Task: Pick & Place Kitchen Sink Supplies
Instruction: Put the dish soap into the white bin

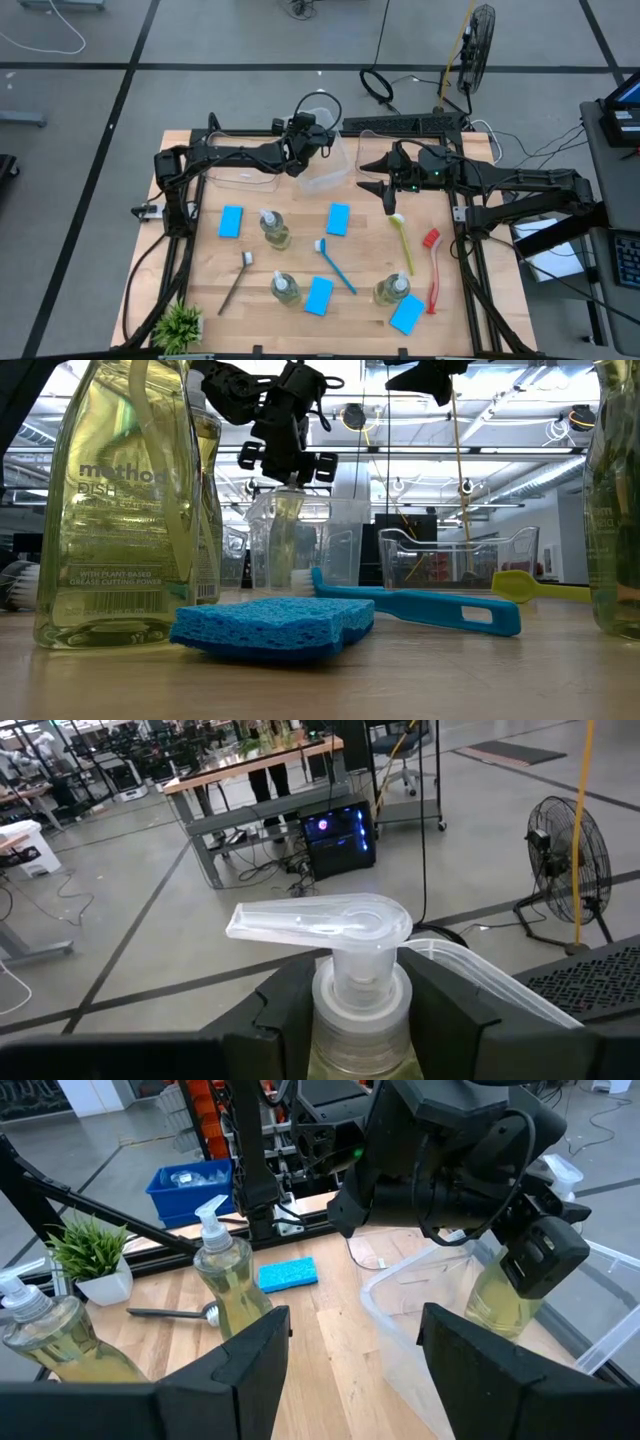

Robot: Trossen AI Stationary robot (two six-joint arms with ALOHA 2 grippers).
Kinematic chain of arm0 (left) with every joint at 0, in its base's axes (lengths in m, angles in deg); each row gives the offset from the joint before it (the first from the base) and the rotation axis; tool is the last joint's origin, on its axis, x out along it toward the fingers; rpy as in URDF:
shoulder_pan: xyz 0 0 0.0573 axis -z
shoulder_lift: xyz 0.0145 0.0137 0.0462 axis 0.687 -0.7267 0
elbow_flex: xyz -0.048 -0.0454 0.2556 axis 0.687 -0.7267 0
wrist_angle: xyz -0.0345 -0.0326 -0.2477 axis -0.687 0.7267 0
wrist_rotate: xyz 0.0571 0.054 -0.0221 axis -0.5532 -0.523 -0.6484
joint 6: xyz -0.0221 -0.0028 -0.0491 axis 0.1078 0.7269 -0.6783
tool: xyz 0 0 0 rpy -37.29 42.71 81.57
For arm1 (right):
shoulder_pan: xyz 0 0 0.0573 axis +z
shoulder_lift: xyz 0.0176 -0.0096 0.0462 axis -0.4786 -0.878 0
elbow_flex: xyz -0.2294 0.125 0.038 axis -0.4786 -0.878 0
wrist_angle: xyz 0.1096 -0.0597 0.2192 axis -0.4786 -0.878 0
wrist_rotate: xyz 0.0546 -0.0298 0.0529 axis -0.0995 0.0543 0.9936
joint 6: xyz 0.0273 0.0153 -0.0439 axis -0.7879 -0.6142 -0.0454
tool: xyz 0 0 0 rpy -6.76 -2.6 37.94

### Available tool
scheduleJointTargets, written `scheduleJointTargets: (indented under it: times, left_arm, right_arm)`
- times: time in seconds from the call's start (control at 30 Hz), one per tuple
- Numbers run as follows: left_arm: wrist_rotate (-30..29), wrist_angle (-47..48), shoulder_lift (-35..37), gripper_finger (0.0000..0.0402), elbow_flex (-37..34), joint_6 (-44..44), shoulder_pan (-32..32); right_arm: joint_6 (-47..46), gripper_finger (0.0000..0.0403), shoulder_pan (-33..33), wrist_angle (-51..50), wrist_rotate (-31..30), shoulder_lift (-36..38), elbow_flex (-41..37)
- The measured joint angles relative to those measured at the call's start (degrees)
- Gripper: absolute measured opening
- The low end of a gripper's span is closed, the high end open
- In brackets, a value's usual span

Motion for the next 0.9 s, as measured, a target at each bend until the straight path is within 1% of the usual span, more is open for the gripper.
scheduleJointTargets:
  times: [0.3,0.5,0.7,0.77,0.9]
  left_arm:
    - [-0.95,-0.36,0.31,0.0187,0.26,0.52,0.0]
    - [-1.0,-0.48,0.26,0.0218,0.22,5.19,0.0]
    - [-4.7,-0.46,0.13,0.0234,0.15,9.7,0.13]
    - [-5.42,-0.46,0.13,0.0234,0.15,11.6,0.12]
    - [-9.02,-0.56,0.13,0.0234,0.15,15.8,0.51]
  right_arm:
    - [-0.02,0.0212,0.0,-0.02,0.02,0.0,0.0]
    - [-0.04,0.0212,0.0,-0.02,0.0,0.0,0.0]
    - [-0.04,0.0212,0.0,-0.02,0.02,0.0,0.0]
    - [-0.02,0.0212,0.0,-0.02,0.0,0.0,0.0]
    - [-0.02,0.0212,0.01,-0.02,0.02,0.0,0.0]
